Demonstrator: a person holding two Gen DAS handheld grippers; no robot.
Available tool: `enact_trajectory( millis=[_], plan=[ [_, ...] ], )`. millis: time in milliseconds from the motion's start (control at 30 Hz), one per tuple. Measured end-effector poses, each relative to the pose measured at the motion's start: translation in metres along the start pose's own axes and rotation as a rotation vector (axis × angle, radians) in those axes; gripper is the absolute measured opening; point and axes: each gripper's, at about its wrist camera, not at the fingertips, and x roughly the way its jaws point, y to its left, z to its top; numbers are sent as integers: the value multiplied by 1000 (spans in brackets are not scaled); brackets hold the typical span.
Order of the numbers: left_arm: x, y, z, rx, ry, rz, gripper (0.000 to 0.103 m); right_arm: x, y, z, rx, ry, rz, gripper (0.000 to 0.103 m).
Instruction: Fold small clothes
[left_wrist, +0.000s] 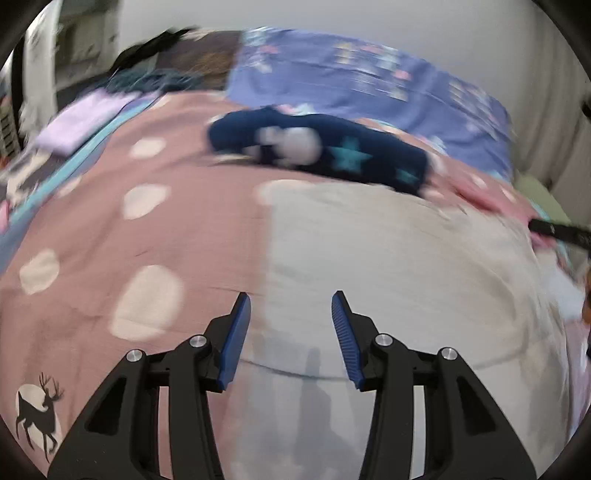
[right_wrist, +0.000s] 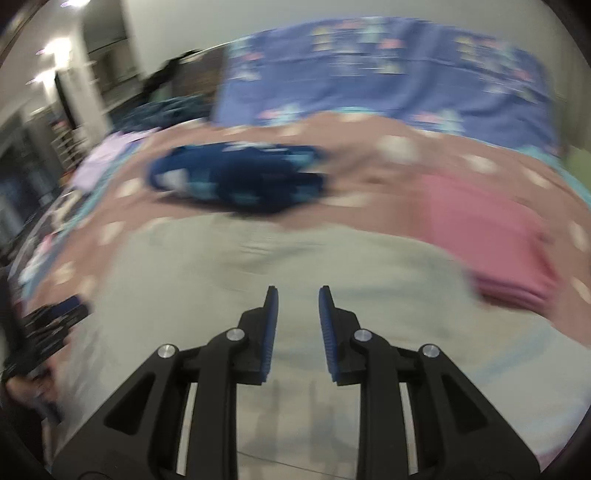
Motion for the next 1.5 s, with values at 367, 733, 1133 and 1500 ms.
enact_trajectory(
  millis=[367, 733, 1133, 1500],
  plan=[
    [25, 12, -9, 45, 60, -100, 37, 131, 185, 54, -158, 225, 196, 29],
    [24, 25, -12, -23, 32, -142, 5, 197, 233, 63, -199, 263, 90, 2],
    [29, 28, -16, -9, 62, -92, 13, 154, 198, 50, -126, 173, 208, 25],
    [18, 19, -12, 35, 4, -2, 17, 38, 3, -84, 86, 211, -58, 7]
  ],
)
